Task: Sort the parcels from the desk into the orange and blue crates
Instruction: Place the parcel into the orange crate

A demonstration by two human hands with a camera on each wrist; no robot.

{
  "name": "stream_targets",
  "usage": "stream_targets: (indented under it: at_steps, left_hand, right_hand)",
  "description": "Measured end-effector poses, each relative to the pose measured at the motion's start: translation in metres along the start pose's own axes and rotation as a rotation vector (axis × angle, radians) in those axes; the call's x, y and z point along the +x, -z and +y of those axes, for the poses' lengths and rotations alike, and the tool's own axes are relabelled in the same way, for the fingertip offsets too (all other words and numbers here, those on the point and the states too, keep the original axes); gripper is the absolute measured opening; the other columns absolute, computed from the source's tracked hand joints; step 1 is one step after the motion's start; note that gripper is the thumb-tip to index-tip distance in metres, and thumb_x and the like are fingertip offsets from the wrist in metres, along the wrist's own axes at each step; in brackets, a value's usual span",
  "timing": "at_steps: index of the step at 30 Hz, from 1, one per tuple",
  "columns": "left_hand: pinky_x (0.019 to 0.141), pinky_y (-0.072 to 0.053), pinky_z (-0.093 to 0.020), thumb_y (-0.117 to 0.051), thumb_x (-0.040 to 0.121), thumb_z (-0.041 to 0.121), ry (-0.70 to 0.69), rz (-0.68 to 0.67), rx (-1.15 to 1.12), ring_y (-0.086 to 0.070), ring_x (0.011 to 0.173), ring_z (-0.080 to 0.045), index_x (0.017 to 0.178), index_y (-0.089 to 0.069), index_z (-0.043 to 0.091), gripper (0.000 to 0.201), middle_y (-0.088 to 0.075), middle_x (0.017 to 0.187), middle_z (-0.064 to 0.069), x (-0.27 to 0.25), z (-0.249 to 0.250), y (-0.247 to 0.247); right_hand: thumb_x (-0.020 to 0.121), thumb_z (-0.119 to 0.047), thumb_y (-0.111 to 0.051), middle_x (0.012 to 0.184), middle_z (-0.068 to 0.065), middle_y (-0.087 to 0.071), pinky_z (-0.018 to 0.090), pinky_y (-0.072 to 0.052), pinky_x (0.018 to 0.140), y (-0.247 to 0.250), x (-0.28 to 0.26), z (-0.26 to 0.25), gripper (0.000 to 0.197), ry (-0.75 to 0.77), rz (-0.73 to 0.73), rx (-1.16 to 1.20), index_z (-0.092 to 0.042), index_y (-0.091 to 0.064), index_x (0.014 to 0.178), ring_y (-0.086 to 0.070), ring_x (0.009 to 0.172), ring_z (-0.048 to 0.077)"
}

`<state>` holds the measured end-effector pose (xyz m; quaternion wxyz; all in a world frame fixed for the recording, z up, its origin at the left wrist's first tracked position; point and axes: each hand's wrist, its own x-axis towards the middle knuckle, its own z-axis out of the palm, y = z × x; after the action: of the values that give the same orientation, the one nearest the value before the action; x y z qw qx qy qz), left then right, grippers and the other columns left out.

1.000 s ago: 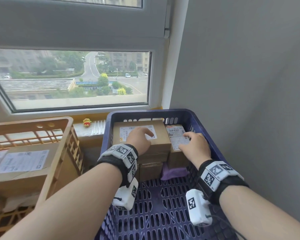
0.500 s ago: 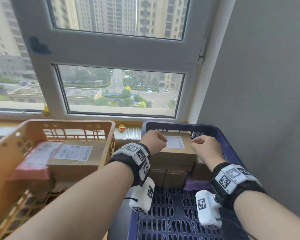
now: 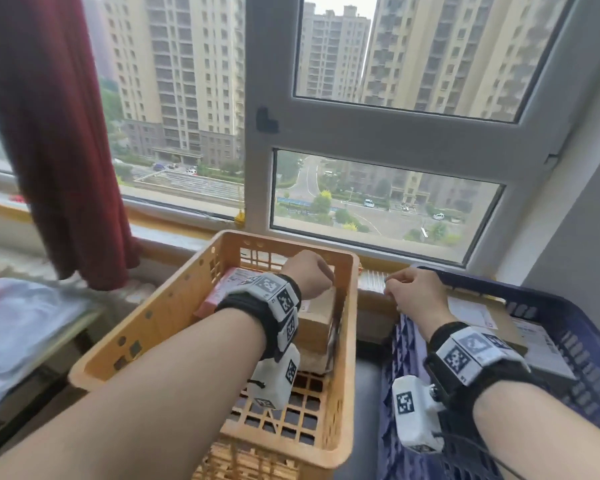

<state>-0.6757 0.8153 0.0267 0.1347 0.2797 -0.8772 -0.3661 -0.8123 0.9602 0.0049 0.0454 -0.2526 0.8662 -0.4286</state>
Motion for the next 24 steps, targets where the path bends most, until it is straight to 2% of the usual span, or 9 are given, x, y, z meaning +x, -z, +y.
stream_targets:
  at_steps: [3, 5, 8, 11, 15, 18, 21, 24]
  left_hand:
    - [0.079, -0.046, -0.025, -0.06, 0.09, 0.012, 0.051, 0.06, -0.002, -0.059, 0.095, -0.016, 0.097, -0.075, 0.015, 0.016, -0.069, 0.109, -0.003, -0.022, -0.033, 0.04]
    - [0.081, -0.046, -0.026, -0.06, 0.09, 0.013, 0.089, 0.098, -0.004, -0.06, 0.097, -0.017, 0.097, -0.075, 0.016, 0.017, -0.069, 0.11, -0.003, -0.038, -0.055, 0.066]
    - [0.09, -0.05, -0.029, -0.059, 0.09, 0.015, 0.136, 0.145, -0.017, -0.062, 0.103, -0.018, 0.097, -0.075, 0.019, 0.019, -0.068, 0.111, -0.001, -0.064, -0.089, 0.1]
    - [0.09, -0.051, -0.029, -0.058, 0.09, 0.014, 0.16, 0.181, -0.01, -0.061, 0.104, -0.017, 0.101, -0.076, 0.017, 0.02, -0.068, 0.115, 0.0, -0.091, -0.12, 0.131]
    - [0.094, -0.052, -0.033, -0.059, 0.089, 0.012, 0.22, 0.239, -0.033, -0.062, 0.106, -0.018, 0.092, -0.076, 0.019, 0.018, -0.068, 0.112, -0.001, -0.129, -0.167, 0.173]
    - [0.095, -0.051, -0.03, -0.058, 0.087, 0.013, 0.281, 0.283, -0.055, -0.063, 0.103, -0.017, 0.081, -0.074, 0.024, 0.021, -0.07, 0.108, 0.001, -0.157, -0.205, 0.201]
    - [0.093, -0.049, -0.026, -0.058, 0.086, 0.012, 0.351, 0.375, -0.083, -0.062, 0.104, -0.016, 0.088, -0.076, 0.021, 0.019, -0.072, 0.106, 0.0, -0.186, -0.242, 0.225]
    - [0.086, -0.047, -0.023, -0.056, 0.085, 0.012, 0.41, 0.431, -0.085, -0.062, 0.101, -0.016, 0.09, -0.073, 0.023, 0.021, -0.071, 0.104, 0.002, -0.212, -0.276, 0.249]
  right_hand:
    - [0.086, -0.016, -0.063, 0.082, 0.002, -0.074, 0.041, -0.058, 0.081, -0.037, -0.017, -0.038, 0.013, 0.027, -0.041, 0.04, -0.02, -0.073, 0.079, -0.067, 0.079, 0.022]
    - [0.086, -0.016, -0.063, 0.08, 0.001, -0.073, 0.044, -0.058, 0.082, -0.062, -0.031, -0.061, 0.014, 0.054, -0.079, 0.055, -0.022, -0.071, 0.076, -0.068, 0.082, 0.022]
    - [0.087, -0.02, -0.061, 0.079, -0.002, -0.073, 0.048, -0.059, 0.082, -0.096, -0.054, -0.095, 0.017, 0.088, -0.147, 0.068, -0.025, -0.068, 0.073, -0.069, 0.082, 0.021]
    - [0.084, -0.025, -0.062, 0.074, -0.005, -0.072, 0.049, -0.058, 0.082, -0.131, -0.077, -0.128, 0.015, 0.115, -0.18, 0.089, -0.025, -0.07, 0.072, -0.069, 0.081, 0.021]
    - [0.087, -0.014, -0.061, 0.075, 0.002, -0.072, 0.049, -0.059, 0.082, -0.18, -0.112, -0.173, 0.019, 0.142, -0.245, 0.124, -0.023, -0.069, 0.072, -0.07, 0.081, 0.025]
    - [0.087, -0.012, -0.061, 0.073, 0.003, -0.073, 0.05, -0.059, 0.082, -0.219, -0.138, -0.203, 0.022, 0.176, -0.295, 0.151, -0.022, -0.07, 0.07, -0.07, 0.08, 0.026]
    - [0.089, -0.012, -0.06, 0.078, 0.003, -0.072, 0.047, -0.06, 0.08, -0.257, -0.167, -0.229, 0.025, 0.212, -0.365, 0.165, -0.025, -0.069, 0.07, -0.069, 0.081, 0.024]
    - [0.09, -0.014, -0.059, 0.076, -0.001, -0.072, 0.046, -0.06, 0.079, -0.293, -0.19, -0.254, 0.02, 0.244, -0.435, 0.188, -0.023, -0.072, 0.077, -0.068, 0.073, 0.019]
